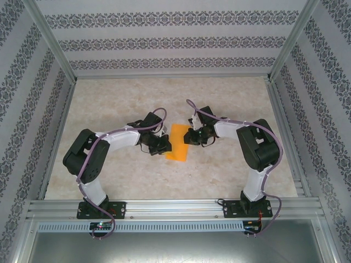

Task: Fold a paper plane with a square sheet of paper (pick it up from the middle)
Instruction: Fold the triangle a second time at the center of the table.

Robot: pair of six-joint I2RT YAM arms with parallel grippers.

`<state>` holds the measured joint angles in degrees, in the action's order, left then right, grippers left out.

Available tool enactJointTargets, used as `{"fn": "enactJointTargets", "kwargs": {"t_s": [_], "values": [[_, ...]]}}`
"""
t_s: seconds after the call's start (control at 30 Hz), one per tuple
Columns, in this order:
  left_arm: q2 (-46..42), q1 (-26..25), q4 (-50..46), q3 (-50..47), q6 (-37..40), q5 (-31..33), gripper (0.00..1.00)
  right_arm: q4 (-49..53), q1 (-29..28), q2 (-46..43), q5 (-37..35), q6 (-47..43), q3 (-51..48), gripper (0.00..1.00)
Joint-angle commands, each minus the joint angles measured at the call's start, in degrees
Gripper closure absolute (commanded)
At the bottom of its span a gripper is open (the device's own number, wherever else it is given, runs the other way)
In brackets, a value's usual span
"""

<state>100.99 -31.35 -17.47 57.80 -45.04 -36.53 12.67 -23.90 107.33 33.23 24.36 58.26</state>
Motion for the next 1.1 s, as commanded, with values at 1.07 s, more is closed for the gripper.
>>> {"fn": "enactJointTargets", "kwargs": {"t_s": [1.07], "values": [[12.8, -2.1, -4.4, 13.7, 4.4, -3.3, 0.93, 2.3, 0.1, -2.1, 0.2, -1.8, 2.1, 0.91]]}}
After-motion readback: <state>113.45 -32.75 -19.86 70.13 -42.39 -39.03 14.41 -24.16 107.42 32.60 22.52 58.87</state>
